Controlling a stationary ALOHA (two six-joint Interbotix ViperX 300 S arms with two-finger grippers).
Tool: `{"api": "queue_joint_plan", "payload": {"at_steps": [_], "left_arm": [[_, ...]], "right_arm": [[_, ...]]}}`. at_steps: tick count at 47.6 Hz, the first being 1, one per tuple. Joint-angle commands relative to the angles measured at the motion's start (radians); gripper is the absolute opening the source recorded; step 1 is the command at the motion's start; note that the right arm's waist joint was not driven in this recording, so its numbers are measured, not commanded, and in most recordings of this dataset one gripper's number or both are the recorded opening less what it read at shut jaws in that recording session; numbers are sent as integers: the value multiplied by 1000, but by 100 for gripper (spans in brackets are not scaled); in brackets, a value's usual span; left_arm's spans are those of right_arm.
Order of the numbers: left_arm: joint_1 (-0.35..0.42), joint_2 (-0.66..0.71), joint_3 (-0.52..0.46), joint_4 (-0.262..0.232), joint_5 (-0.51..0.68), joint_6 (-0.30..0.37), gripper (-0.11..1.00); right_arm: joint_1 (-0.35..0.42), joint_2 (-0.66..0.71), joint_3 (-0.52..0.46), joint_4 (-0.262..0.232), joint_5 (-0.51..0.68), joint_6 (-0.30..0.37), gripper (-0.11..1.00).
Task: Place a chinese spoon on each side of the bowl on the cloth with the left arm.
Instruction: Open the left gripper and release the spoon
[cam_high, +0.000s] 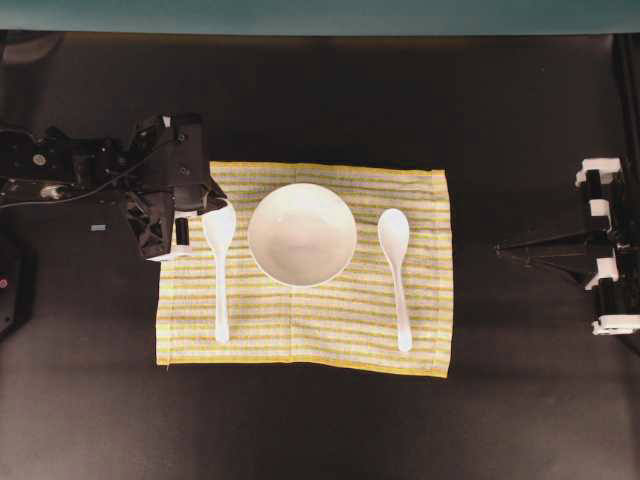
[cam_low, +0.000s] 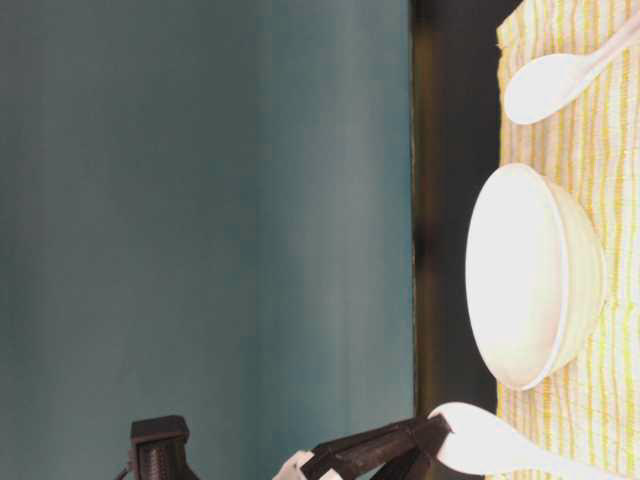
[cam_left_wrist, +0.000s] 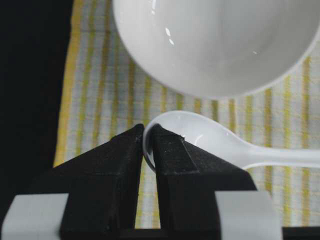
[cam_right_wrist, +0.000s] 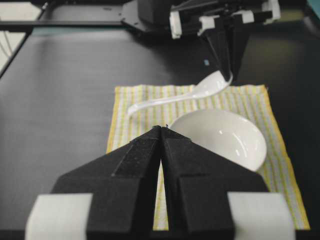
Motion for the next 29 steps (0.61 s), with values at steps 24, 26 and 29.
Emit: {"api": "queue_joint_plan", "payload": {"at_steps": [24,26,29], "left_arm": [[3,-17,52,3,-69,-12,83],[-3,-37,63,3,-67,-15,83],[-25,-84,84,3,-67,-23,83]], "right_arm": [[0,5,3,2,-2,8,0],[0,5,3,2,2,8,0],[0,5,3,2,6,8,0]]}}
